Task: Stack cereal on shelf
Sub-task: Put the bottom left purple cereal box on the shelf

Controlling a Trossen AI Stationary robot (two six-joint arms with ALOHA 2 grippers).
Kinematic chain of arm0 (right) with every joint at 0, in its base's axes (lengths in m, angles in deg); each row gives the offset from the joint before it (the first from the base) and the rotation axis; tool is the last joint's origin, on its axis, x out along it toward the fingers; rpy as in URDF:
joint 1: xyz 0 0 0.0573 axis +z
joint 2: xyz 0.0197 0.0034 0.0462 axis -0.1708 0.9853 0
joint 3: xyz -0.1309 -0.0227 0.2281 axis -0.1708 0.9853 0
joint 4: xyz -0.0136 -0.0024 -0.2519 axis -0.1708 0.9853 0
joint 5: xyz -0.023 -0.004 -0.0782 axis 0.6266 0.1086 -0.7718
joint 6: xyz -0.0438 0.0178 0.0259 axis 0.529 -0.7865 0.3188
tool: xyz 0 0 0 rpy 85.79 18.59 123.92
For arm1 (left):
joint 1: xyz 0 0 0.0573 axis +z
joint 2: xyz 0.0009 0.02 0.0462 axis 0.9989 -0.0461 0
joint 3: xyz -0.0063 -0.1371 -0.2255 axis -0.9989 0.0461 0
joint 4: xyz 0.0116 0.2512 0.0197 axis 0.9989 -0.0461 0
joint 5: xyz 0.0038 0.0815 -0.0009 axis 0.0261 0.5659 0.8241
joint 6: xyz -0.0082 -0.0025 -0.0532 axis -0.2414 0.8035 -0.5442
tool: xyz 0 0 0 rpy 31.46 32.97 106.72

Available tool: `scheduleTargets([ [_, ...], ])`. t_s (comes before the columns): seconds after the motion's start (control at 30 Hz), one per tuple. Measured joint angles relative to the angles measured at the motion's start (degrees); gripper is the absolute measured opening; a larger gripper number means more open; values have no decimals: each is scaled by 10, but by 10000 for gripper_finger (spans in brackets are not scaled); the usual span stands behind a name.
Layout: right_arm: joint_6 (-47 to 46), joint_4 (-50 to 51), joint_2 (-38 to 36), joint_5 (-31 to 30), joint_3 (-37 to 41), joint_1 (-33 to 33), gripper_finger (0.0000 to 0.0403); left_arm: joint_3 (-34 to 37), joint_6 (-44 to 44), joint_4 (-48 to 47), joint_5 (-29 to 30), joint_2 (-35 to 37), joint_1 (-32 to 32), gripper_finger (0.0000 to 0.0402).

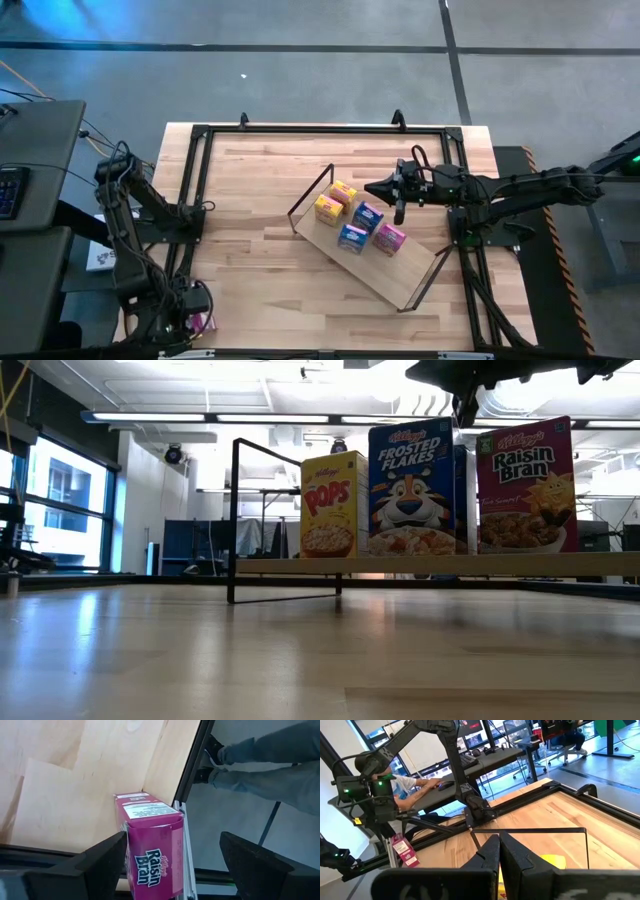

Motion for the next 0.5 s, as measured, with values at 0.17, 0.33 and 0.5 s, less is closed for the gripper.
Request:
scheduleTargets([
  [0.17,1,2,0,0,0,0,0,0,14,-12,1,-1,-1,312],
  [0.33,4,4,0,0,0,0,0,0,9,-17,4,-1,-1,312],
  [0.5,4,8,0,0,0,0,0,5,7,-13,3,-2,-1,312],
])
